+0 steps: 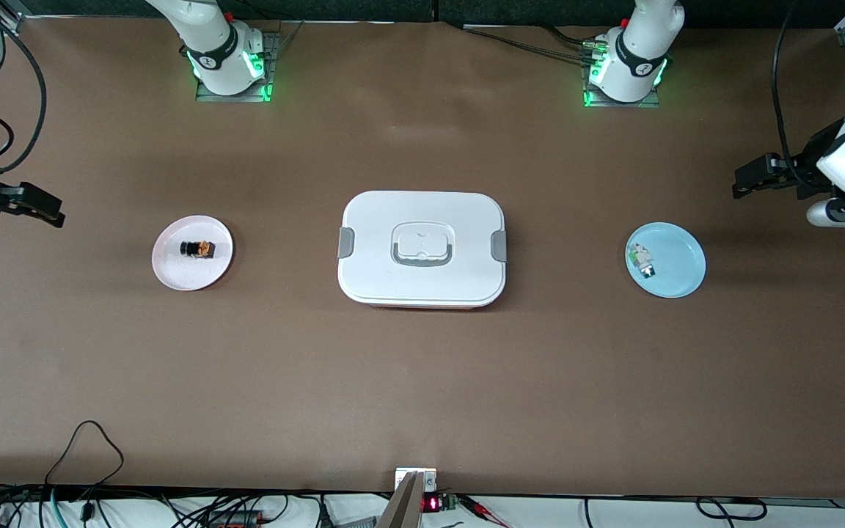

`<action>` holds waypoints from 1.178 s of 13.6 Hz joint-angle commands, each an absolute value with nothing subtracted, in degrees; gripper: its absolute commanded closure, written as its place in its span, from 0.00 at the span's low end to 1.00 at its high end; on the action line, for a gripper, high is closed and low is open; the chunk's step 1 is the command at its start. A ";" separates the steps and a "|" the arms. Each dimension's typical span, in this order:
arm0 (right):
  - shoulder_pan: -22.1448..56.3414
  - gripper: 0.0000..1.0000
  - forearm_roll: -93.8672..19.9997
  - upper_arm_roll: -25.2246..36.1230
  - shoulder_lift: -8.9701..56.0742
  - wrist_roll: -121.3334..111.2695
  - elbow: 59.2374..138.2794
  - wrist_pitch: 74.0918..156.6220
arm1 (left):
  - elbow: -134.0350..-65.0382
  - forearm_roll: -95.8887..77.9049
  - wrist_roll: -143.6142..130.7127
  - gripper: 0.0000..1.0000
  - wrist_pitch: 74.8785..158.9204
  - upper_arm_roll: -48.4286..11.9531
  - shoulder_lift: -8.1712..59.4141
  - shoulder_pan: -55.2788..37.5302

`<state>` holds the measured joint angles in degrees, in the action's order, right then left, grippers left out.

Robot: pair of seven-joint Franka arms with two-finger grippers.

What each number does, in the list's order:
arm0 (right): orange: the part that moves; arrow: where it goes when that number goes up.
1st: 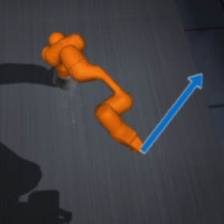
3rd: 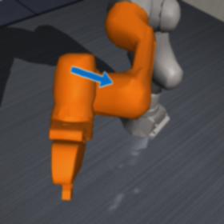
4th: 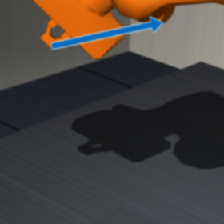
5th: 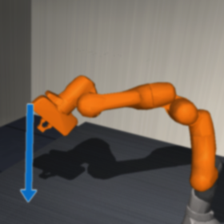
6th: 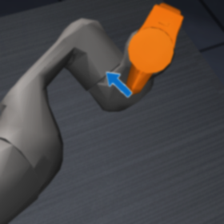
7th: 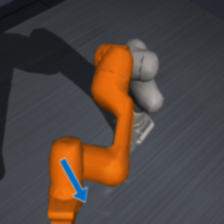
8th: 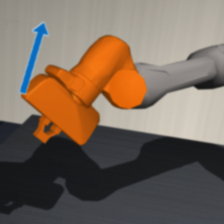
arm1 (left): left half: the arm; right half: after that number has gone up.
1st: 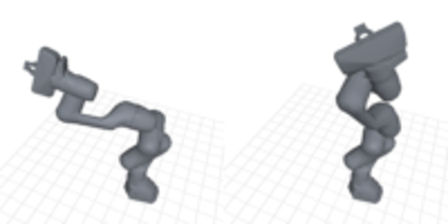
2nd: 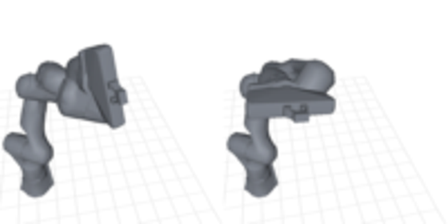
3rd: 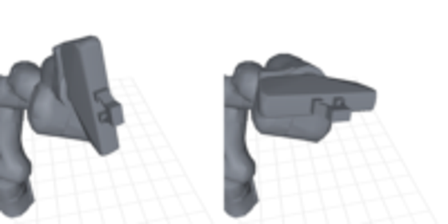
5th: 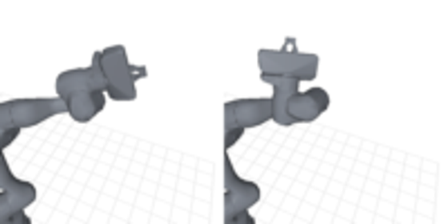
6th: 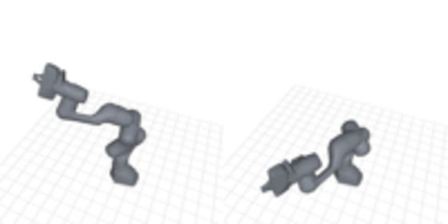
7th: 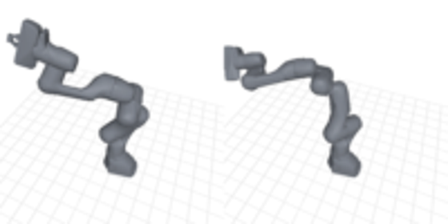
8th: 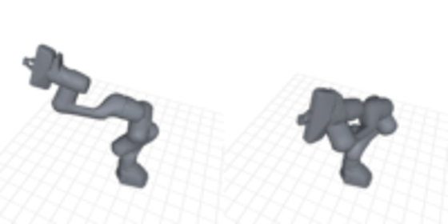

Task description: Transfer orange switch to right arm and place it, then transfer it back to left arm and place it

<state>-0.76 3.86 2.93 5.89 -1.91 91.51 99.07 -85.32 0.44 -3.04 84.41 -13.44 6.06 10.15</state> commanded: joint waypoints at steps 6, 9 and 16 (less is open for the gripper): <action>2.55 0.00 3.69 5.10 3.78 -2.29 93.08 98.17 | -84.46 1.32 -1.85 0.00 84.11 -14.41 5.89 10.11; 2.64 0.00 3.60 4.75 3.17 -0.37 93.08 97.13 | -84.55 0.80 -1.58 0.00 84.20 -14.24 5.71 10.11; 2.46 0.00 3.69 5.01 2.02 0.80 92.37 91.76 | -87.36 0.97 -2.64 0.00 84.11 -7.91 2.02 1.41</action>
<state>1.80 3.84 4.36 3.38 0.50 91.75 92.79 -85.53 0.44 -3.04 84.25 -9.87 4.15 3.19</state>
